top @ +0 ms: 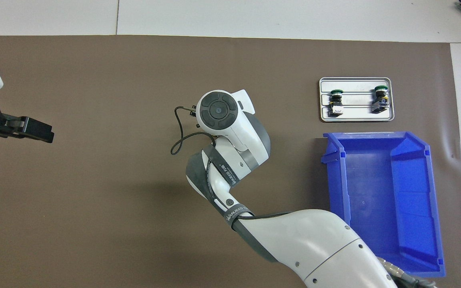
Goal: Place and press button with both arms
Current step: 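Grasp the green button with the right gripper and lift it, then carry the button over the blue bin with the right gripper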
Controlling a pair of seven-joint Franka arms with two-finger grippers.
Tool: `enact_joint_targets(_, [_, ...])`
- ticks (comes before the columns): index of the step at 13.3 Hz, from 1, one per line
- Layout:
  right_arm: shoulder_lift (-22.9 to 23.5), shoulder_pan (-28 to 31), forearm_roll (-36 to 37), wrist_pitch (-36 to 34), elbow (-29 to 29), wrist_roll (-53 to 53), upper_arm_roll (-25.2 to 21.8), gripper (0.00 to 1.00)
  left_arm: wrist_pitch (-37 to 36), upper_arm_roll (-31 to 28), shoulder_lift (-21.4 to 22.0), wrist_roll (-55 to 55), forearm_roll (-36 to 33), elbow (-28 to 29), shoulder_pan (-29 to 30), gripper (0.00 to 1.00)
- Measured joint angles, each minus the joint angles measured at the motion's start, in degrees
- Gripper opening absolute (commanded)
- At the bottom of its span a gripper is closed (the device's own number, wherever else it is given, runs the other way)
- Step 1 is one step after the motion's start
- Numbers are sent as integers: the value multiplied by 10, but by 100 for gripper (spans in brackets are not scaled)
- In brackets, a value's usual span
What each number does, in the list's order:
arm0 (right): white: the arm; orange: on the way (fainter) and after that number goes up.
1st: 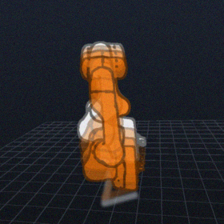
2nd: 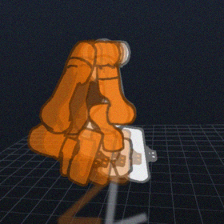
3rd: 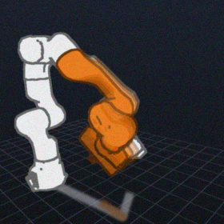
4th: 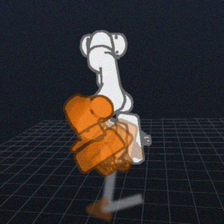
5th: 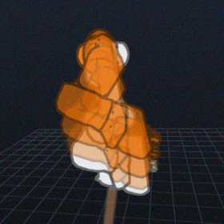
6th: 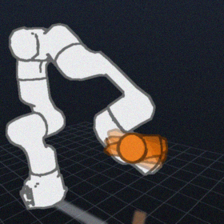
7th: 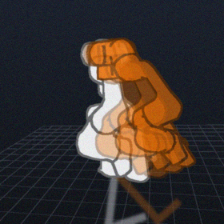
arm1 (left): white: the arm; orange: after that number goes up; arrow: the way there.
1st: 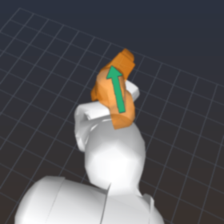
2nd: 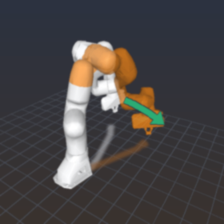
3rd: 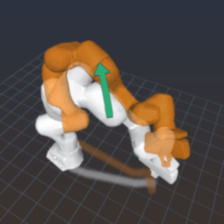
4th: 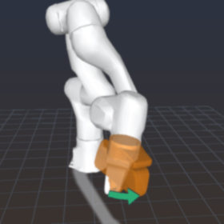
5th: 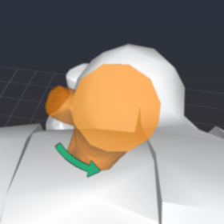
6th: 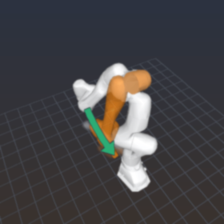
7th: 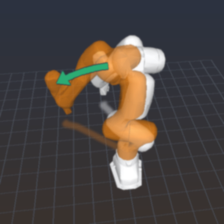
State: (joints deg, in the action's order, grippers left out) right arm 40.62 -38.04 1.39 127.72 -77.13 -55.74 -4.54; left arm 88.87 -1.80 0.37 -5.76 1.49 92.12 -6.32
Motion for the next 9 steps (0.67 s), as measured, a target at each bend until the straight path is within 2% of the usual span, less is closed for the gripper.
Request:
enact_joint_targets(3, [0, -3, 0, 13, -18, 0, 0, 89, 2, -1, 5, 0, 0, 8, 2, 100])
enact_joint_targets(4, [-1, -4, 0, 14, -19, 0, 0, 81, 2, -1, 6, 0, 0, 9, 2, 100])
enact_joint_targets(5, [-1, -4, 0, 14, -19, 0, 0, 64, 2, -1, 6, 0, 0, 10, 2, 100])
enact_joint_targets(6, [-2, -4, 0, 14, -19, 0, 0, 36, 2, -1, 6, 0, 0, 10, 3, 100])
enact_joint_targets(7, [-2, -4, 0, 14, -20, 0, 0, 0, 2, -1, 6, 0, 0, 10, 4, 100])
enact_joint_targets(9, [-3, -4, 0, 14, -20, 0, 0, 0, 3, -1, 6, 0, 0, 11, 5, 100])
